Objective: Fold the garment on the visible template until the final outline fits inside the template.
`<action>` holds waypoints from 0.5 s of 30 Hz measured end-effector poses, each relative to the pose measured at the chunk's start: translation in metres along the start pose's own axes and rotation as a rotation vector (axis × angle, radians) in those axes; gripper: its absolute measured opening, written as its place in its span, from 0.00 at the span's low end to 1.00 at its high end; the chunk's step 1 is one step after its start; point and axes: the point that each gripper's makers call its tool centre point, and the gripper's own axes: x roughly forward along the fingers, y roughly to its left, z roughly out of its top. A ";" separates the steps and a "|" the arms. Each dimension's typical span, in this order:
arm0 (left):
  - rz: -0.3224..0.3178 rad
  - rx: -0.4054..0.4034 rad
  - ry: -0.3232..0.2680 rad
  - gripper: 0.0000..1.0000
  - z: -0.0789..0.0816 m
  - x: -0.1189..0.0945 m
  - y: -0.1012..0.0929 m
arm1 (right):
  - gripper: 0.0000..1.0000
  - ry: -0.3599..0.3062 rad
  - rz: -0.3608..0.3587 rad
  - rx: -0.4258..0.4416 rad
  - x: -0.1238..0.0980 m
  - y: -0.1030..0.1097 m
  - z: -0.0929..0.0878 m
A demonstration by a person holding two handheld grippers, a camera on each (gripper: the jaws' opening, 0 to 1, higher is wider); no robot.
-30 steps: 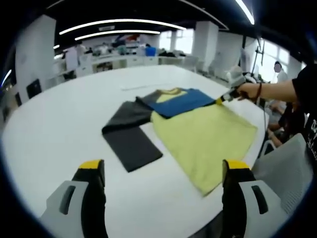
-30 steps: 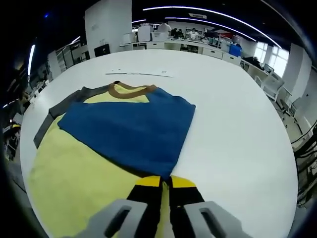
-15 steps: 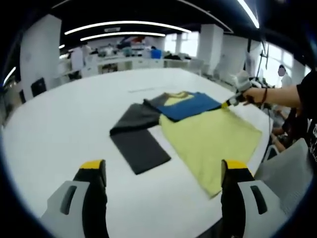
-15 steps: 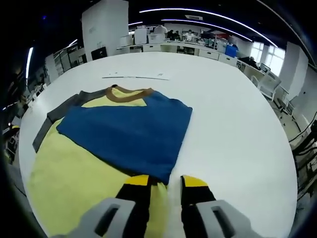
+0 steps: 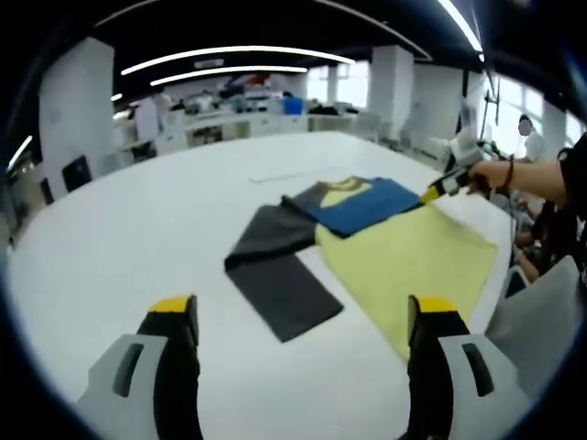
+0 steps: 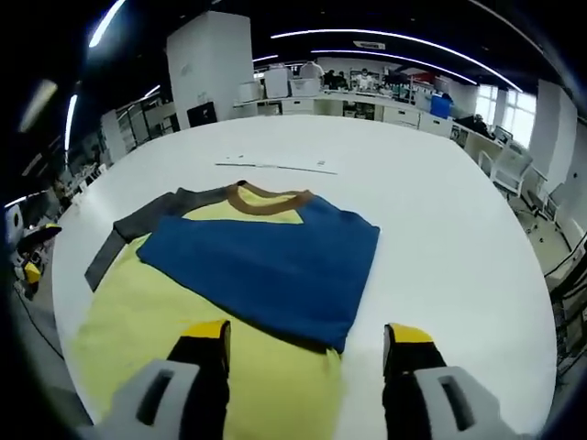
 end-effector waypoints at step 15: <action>0.021 0.004 -0.015 0.84 0.016 0.023 0.023 | 1.00 -0.082 0.133 -0.029 -0.043 0.041 0.020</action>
